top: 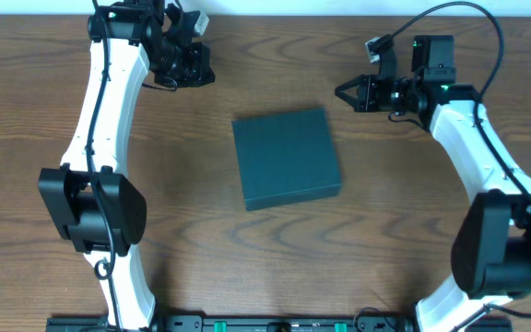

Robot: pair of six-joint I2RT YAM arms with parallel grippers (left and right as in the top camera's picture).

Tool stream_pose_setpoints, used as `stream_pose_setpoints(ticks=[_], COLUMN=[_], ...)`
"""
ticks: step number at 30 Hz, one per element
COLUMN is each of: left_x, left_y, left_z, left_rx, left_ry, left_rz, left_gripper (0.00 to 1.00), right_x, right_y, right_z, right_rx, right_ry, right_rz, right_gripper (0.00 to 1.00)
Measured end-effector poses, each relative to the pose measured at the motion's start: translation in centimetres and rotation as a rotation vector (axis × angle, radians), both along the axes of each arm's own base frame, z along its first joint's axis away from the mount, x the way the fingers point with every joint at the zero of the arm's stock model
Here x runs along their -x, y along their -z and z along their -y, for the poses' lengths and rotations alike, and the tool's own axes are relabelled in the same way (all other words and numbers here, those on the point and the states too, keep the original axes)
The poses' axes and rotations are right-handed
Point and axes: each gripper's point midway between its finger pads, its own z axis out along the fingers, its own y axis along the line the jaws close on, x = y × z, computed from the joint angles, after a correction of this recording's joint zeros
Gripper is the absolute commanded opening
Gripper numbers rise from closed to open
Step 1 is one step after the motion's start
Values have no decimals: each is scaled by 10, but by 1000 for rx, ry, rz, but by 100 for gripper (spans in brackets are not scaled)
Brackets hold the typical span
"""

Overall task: Pack container
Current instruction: 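Lift both grippers away from the closed box to the sides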

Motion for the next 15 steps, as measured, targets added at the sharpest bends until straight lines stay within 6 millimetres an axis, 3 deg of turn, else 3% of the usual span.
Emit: stream_pose_setpoints(ticks=[7,10,15], left_x=[20,30,55], left_y=[0,-20,-70], left_z=[-13,-21,-44], left_rx=[-72,-88,-90], left_ry=[-21,-37,-90], left_rz=[-63,-37,45], left_gripper=[6,6,6], right_x=[15,28,52], right_y=[-12,-17,-27], right_z=[18,22,28], right_rx=[66,88,137], right_ry=[26,22,28], right_rz=[-7,-23,-59], right_gripper=[2,2,2])
